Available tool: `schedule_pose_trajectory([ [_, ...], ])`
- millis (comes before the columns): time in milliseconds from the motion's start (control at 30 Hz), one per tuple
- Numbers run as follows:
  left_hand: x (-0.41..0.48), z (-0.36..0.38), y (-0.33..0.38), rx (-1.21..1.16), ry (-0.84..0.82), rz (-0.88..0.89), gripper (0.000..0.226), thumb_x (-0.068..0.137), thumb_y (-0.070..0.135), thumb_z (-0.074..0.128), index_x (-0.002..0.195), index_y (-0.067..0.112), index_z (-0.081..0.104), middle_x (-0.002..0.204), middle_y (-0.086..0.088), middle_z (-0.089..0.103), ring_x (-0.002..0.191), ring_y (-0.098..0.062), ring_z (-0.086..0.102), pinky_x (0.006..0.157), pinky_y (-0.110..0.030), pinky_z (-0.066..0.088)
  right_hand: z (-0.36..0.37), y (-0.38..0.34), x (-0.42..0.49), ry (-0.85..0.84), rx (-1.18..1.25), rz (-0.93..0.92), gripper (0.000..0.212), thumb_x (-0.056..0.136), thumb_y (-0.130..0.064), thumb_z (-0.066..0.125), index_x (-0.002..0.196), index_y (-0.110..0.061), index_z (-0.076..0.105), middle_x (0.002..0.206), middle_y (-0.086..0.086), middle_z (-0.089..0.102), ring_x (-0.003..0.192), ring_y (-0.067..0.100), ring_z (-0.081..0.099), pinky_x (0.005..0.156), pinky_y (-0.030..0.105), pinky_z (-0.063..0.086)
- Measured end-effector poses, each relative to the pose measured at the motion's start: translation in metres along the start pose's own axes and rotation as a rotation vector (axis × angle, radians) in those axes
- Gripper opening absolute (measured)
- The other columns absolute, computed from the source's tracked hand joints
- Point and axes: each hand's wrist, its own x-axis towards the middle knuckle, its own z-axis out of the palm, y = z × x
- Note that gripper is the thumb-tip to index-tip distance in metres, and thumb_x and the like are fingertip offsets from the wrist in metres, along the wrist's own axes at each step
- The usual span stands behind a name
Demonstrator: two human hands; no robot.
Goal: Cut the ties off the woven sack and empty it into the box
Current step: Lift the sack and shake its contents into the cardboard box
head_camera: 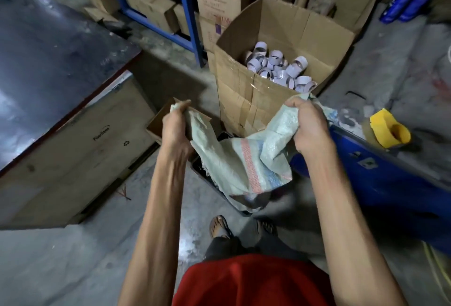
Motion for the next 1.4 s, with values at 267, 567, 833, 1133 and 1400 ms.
schedule_pose_trajectory([
  [267, -0.019, 0.02, 0.037, 0.176, -0.104, 0.109, 0.018, 0.085, 0.035, 0.066, 0.082, 0.018, 0.073, 0.083, -0.009, 0.069, 0.083, -0.025, 0.067, 0.087, -0.043, 0.057, 0.042, -0.063, -0.021, -0.322, -0.068, -0.152, 0.013, 0.06, -0.019, 0.065, 0.07, -0.017, 0.058, 0.085, 0.011, 0.06, 0.087, 0.026, 0.06, 0.085, 0.041, 0.05],
  [567, -0.049, 0.016, 0.049, 0.539, -0.161, 0.221, 0.027, 0.095, 0.026, 0.062, 0.071, 0.015, 0.068, 0.058, 0.001, 0.06, 0.052, -0.013, 0.055, 0.053, -0.026, 0.042, 0.021, -0.087, -0.041, -0.355, -0.56, -0.489, 0.029, 0.077, -0.022, 0.062, 0.088, 0.004, 0.06, 0.075, 0.014, 0.051, 0.072, 0.02, 0.048, 0.066, 0.033, 0.032],
  [833, -0.076, 0.063, 0.123, 0.346, -0.22, 0.413, 0.02, 0.096, 0.027, 0.059, 0.082, 0.015, 0.068, 0.069, 0.001, 0.073, 0.057, -0.01, 0.067, 0.05, -0.02, 0.05, 0.04, -0.163, -0.072, -0.35, -0.454, -0.659, 0.02, 0.085, -0.009, 0.059, 0.065, -0.01, 0.061, 0.06, -0.01, 0.053, 0.061, 0.005, 0.051, 0.057, 0.015, 0.04],
  [1133, -0.086, 0.081, 0.198, 0.252, -0.257, 0.519, 0.016, 0.095, 0.028, 0.06, 0.088, 0.015, 0.068, 0.054, 0.006, 0.071, 0.054, -0.01, 0.07, 0.049, -0.019, 0.053, 0.028, -0.247, -0.099, -0.364, -0.57, -0.91, 0.019, 0.081, -0.012, 0.067, 0.09, 0.003, 0.075, 0.069, -0.007, 0.061, 0.065, 0.003, 0.055, 0.05, 0.008, 0.041],
  [1400, -0.113, 0.107, 0.249, 0.201, -0.52, 0.581, 0.044, 0.107, 0.021, 0.035, 0.071, 0.011, 0.059, 0.044, 0.007, 0.064, 0.042, -0.004, 0.064, 0.048, -0.018, 0.051, 0.043, -0.306, -0.117, -0.397, -0.385, -1.029, 0.015, 0.081, -0.015, 0.067, 0.081, -0.001, 0.072, 0.071, -0.002, 0.06, 0.069, 0.009, 0.058, 0.06, 0.017, 0.043],
])
